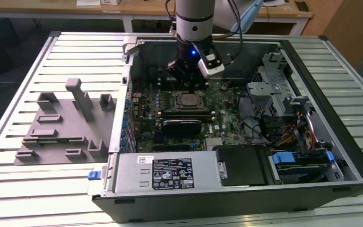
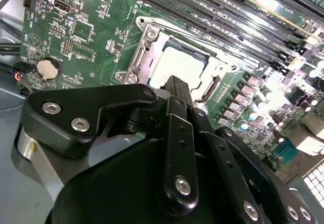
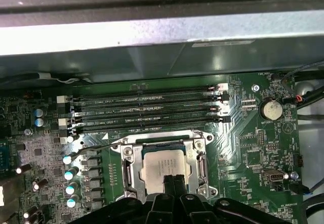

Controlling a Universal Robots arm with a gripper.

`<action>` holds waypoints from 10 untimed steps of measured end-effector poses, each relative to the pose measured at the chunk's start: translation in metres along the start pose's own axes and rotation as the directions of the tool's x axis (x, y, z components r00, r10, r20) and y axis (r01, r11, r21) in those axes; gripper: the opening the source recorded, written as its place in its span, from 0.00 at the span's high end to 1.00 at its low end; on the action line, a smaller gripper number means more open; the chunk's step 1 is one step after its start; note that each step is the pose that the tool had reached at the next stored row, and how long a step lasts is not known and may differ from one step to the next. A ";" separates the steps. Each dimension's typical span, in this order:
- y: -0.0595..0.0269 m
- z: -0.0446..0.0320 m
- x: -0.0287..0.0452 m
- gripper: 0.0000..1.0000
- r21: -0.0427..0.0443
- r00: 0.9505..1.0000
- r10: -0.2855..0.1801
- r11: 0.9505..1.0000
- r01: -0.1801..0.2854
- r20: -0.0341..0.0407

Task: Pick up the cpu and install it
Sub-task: 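Close the cpu cover, then install the first cpu locking lever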

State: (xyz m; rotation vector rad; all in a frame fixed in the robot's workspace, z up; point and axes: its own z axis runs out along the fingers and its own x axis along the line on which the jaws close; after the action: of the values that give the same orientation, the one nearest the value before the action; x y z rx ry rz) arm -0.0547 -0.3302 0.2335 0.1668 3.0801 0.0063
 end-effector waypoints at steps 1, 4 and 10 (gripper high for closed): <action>0.0000 -0.0001 0.0000 0.89 0.000 1.000 0.000 1.000 0.000 0.000; 0.0000 -0.0004 0.0000 0.89 0.000 1.000 0.000 1.000 0.000 0.000; 0.0000 -0.0011 0.0002 0.89 0.000 1.000 0.000 1.000 0.000 0.000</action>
State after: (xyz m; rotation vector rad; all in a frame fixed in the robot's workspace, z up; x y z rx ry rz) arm -0.0549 -0.3302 0.2346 0.1669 3.0801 0.0062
